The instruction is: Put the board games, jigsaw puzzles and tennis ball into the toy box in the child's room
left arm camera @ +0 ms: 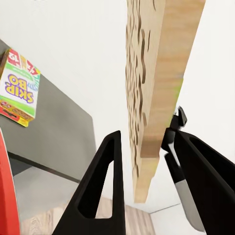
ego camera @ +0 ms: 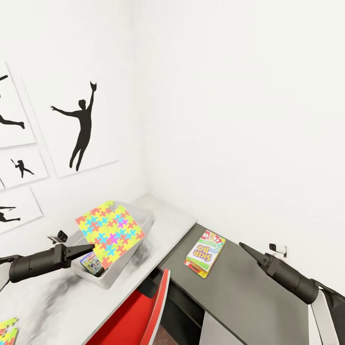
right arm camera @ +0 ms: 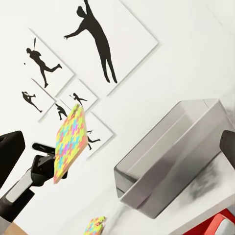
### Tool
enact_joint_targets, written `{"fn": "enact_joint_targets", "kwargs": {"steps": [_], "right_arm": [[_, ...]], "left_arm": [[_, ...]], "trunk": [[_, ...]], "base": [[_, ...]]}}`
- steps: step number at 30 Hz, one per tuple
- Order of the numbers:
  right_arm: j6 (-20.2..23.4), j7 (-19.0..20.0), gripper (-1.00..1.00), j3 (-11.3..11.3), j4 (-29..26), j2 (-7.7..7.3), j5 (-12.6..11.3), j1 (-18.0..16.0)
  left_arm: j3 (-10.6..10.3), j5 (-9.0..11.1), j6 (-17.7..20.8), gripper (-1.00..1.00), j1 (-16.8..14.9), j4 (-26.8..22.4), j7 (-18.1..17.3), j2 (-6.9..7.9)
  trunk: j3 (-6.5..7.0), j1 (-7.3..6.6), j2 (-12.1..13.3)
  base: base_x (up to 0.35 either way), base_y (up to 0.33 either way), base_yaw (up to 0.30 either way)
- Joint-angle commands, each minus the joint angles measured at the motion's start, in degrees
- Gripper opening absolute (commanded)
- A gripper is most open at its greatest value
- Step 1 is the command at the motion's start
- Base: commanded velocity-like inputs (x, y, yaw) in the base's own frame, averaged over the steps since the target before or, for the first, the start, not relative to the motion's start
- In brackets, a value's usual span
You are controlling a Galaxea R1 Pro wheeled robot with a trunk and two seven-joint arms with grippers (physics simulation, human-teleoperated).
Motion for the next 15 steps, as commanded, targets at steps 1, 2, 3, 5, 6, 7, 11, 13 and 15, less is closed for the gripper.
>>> {"fn": "enact_joint_targets", "kwargs": {"steps": [1, 2, 3, 5, 6, 7, 11, 13, 15], "right_arm": [[0.44, 0.07, 1.0, -0.03, -0.02, -0.01, -0.19, -0.05], [0.44, 0.09, 1.0, -0.03, -0.09, -0.01, -0.19, -0.05], [0.44, 0.09, 1.0, -0.01, -0.2, -0.01, -0.21, -0.05], [0.44, 0.1, 1.0, -0.04, -0.43, -0.01, -0.13, -0.05], [0.44, 0.08, 1.0, -0.04, -0.45, -0.01, -0.11, -0.05], [0.45, 0.06, 1.0, -0.05, -0.5, -0.02, -0.09, -0.05], [0.6, -0.07, 1.0, -1.12, -0.59, -0.06, -0.02, -0.05], [0.74, -0.11, 1.0, -1.91, -0.59, -0.08, 0.05, -0.05], [0.89, -0.13, 1.0, -2.97, -0.56, -0.09, 0.09, -0.05]], "left_arm": [[0.11, -0.12, 0.15, -1.0, -0.05, 0.09, -0.18, 0.03], [0.31, -0.14, 0.17, -1.0, -0.09, 0.25, -0.11, 0.02], [0.47, -0.13, 0.23, -1.0, -0.31, 0.35, -0.02, 0.03], [0.71, -0.06, 0.37, -1.0, -1.72, 0.46, 0.25, 0.15], [0.72, 0.01, 0.41, -1.0, -2.43, 0.58, 0.3, 0.15], [0.7, 0.08, 0.48, -1.0, -4.31, 0.89, 0.42, 0.16], [0.72, -0.08, 0.5, -1.0, -11.81, 6.1, 2.06, 0.18], [0.69, -0.09, 0.5, -1.0, -15.21, 9.87, 3.81, 0.13], [0.63, -0.09, 0.49, -1.0, -18.73, 14.31, 6.84, -0.19]], "trunk": [[-0.11, 0.02, -0.1], [-0.11, 0.02, -0.1], [-0.11, 0.02, -0.1], [-0.11, 0.02, -0.1], [-0.11, 0.02, -0.1], [-0.11, 0.02, -0.1], [-0.11, 0.02, -0.1], [-0.11, 0.02, -0.1], [-0.11, 0.02, -0.1]], "base": [[0.0, 0.0, 0.0], [0.0, 0.0, 0.0], [0.0, 0.0, 0.0], [0.0, 0.0, 0.0], [0.0, 0.0, 0.0], [0.0, 0.0, 0.0], [0.0, 0.0, 0.0], [0.0, 0.0, 0.0], [0.0, 0.0, 0.0]]}}
